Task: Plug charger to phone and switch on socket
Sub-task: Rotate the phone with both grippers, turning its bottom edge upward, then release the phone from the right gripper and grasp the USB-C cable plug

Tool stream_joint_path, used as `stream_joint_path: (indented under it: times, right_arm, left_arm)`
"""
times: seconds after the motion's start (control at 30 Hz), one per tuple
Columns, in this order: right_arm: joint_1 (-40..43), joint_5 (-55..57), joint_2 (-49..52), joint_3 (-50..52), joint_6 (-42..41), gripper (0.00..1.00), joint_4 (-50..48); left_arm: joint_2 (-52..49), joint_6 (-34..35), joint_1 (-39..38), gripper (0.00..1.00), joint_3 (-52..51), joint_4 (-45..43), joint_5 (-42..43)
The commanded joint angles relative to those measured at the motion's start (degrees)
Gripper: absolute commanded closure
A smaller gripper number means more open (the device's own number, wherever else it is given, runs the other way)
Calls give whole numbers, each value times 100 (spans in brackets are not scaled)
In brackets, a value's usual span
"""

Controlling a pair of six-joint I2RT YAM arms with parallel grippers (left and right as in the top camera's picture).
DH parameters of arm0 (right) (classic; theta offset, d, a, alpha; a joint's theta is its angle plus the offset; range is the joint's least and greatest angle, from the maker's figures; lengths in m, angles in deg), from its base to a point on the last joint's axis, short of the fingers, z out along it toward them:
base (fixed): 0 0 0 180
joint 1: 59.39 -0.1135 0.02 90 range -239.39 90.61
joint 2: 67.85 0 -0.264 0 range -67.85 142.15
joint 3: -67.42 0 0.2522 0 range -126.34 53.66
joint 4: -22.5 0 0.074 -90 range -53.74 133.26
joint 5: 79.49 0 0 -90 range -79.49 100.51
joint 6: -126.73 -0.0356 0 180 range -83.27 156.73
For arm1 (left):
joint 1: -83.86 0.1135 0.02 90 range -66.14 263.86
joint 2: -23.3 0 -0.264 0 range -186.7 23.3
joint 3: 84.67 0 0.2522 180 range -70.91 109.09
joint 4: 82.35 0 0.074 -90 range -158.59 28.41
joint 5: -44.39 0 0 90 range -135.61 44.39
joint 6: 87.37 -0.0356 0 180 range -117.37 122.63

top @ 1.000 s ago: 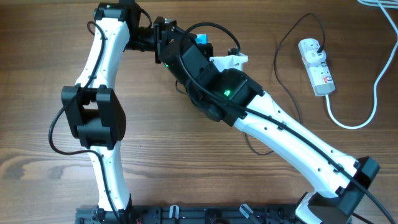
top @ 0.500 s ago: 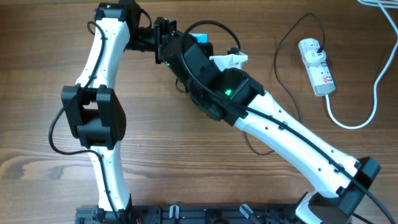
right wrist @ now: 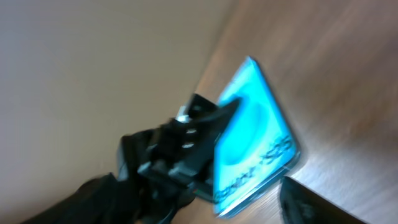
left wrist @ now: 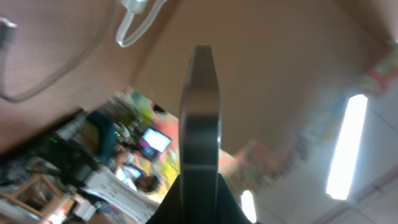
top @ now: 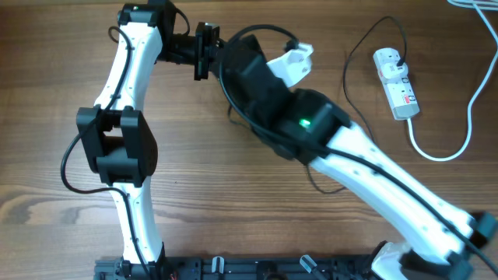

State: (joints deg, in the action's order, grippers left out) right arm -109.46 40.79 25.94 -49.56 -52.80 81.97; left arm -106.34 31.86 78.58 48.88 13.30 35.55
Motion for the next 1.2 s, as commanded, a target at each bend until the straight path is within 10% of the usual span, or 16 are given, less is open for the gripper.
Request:
stream_joint_path:
  times: [0.0,0.13,0.53,1.17]
  right_arm:
    - [-4,223,-702,-28,3257,8,-20]
    - [229,96,-1082,-26,5440,0,684]
    - [2192,-920,-632,439,5547,0,2881]
    - [2293,-2603,-20,2238,6314,0,1821]
  left_arm:
    - [214,-48,-7,96,4,-140,-1119]
    - [214,-48,-55,96,4,-332,-3274]
    - [529,-828,-402,96,4,-164,-4076]
    - [2924,-1143,-385,96,-446,155,-6798]
